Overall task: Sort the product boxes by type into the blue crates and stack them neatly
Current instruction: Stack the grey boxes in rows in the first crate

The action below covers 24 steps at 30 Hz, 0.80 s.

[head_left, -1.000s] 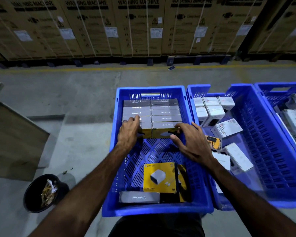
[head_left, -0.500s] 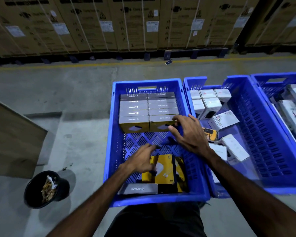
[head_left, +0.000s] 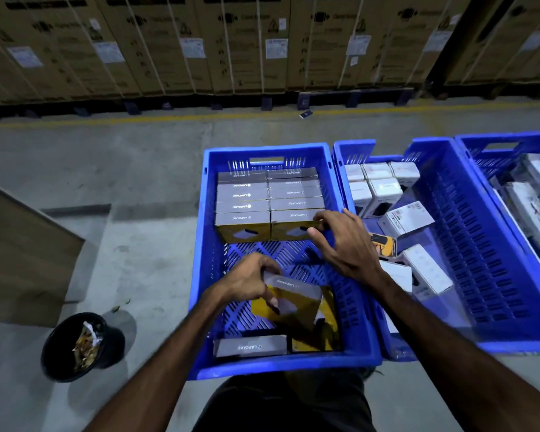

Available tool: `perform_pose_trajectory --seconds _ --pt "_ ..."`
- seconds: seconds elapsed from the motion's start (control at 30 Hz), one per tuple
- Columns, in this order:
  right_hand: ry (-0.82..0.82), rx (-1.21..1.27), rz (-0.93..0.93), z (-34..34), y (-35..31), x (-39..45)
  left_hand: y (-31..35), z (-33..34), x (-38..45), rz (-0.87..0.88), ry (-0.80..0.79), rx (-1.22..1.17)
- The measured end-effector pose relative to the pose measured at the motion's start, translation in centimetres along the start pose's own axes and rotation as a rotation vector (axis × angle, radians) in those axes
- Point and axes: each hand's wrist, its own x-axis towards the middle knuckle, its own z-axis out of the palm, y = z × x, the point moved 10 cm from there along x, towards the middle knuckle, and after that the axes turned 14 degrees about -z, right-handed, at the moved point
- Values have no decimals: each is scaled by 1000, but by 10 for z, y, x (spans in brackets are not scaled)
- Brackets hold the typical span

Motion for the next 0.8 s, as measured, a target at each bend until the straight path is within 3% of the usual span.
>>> perform_pose_trajectory --seconds 0.1,0.27,0.53,0.63,0.8 --pt "19 -5 -14 -2 -1 1 6 -26 -23 99 165 -160" --pt "62 6 -36 -6 -1 1 17 -54 -30 186 449 -167" --pt "175 16 44 -21 1 -2 67 -47 1 348 707 126" --pt "242 53 77 -29 3 -5 81 -41 18 326 809 261" --pt "252 63 89 -30 2 -5 67 -38 40 251 832 290"
